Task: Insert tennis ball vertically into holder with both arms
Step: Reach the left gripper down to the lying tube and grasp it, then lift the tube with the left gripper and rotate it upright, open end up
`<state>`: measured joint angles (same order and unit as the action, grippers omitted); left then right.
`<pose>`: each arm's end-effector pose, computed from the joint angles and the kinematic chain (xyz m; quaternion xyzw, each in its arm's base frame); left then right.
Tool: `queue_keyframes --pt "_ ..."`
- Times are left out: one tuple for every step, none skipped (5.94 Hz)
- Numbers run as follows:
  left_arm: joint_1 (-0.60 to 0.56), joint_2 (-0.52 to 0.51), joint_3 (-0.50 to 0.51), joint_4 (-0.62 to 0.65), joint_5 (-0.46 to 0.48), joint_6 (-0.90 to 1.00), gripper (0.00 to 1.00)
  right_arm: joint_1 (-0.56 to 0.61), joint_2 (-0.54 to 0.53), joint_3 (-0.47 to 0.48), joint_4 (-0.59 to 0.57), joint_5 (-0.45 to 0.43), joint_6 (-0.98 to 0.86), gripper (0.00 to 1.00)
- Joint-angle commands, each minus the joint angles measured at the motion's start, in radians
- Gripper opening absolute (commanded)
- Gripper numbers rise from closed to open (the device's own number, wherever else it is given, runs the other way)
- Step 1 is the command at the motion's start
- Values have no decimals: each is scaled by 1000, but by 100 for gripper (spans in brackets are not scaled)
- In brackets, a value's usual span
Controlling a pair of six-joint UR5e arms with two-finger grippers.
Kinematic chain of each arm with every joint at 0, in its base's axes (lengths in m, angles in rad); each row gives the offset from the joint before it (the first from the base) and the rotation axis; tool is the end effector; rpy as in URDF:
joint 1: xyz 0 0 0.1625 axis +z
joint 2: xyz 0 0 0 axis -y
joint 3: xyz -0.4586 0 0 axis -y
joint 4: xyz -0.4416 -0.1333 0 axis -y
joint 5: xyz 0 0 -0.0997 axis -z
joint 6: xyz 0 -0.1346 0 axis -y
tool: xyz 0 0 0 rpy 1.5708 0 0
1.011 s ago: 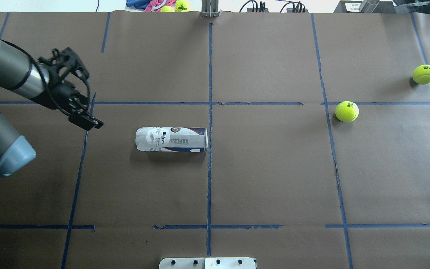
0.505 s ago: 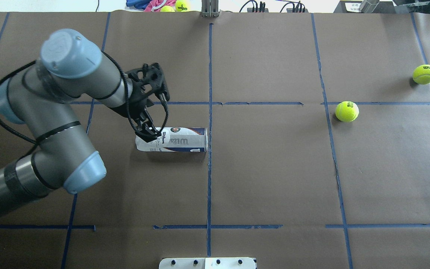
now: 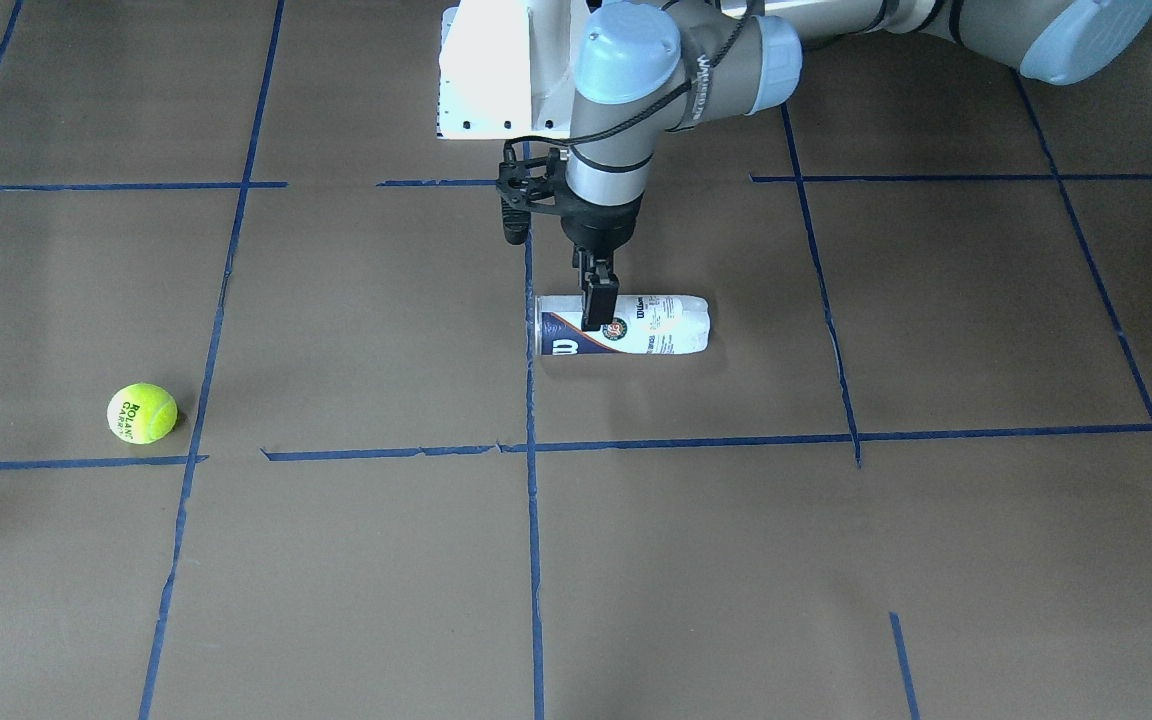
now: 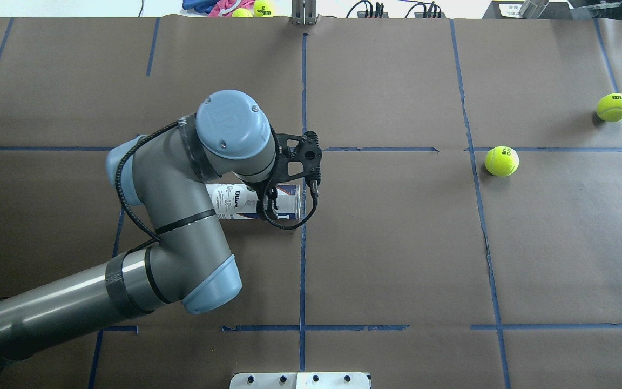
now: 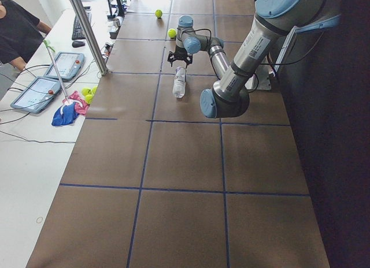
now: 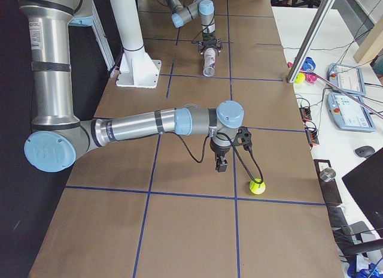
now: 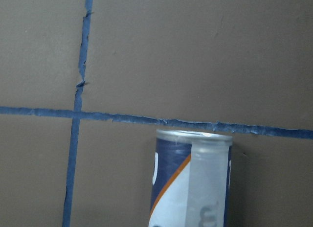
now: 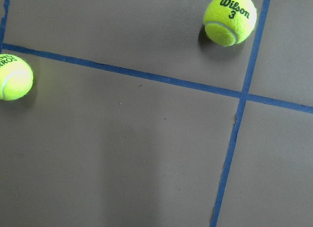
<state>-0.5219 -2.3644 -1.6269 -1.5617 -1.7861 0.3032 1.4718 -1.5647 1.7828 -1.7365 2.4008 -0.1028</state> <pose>0.6266 -0.4809 0.1659 0.3421 0.2391 0.6021 0.6806 -0.0194 -0.5390 0.6110 0.0247 -0.4030 -0.1027 0.9091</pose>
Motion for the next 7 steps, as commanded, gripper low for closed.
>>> queue_keyframes --pt "49 -57 86 6 78 7 100 -4 0 0 0 3 0 100" --pt "56 -84 131 12 102 -2 100 -5 0 0 0 4 0 100" --pt "62 -88 131 53 102 -6 100 -7 0 -2 0 4 0 100" --pt "63 -91 131 77 103 -6 100 -7 0 0 0 4 0 100" --pt "82 -88 134 74 119 -7 100 -7 0 0 0 4 0 100" --pt "89 -88 150 60 149 -9 100 -8 0 0 0 4 0 100" --pt "97 -87 159 58 149 -9 100 -8 0 0 0 4 0 100"
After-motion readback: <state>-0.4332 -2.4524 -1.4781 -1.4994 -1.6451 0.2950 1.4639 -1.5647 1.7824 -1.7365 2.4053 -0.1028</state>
